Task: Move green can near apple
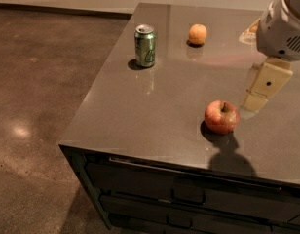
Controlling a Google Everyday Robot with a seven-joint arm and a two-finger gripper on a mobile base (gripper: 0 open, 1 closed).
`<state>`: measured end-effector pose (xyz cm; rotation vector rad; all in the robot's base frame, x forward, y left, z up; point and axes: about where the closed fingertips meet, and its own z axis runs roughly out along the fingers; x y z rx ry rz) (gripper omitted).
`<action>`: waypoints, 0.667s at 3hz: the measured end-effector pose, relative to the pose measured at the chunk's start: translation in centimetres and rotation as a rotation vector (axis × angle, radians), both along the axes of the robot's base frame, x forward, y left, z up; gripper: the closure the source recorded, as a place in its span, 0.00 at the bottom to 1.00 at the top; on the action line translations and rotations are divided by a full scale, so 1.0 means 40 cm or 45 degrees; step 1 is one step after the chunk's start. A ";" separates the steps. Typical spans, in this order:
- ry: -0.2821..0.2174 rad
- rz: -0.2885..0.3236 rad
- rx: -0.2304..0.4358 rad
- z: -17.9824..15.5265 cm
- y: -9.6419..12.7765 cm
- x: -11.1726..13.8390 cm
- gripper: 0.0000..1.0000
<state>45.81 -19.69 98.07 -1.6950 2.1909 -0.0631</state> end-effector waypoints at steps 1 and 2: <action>-0.048 -0.009 0.111 0.021 0.139 0.145 0.00; -0.068 -0.064 0.188 0.028 0.241 0.254 0.00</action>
Offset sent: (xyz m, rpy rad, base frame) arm 0.1576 0.1477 0.0145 0.2252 -0.0680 -0.1086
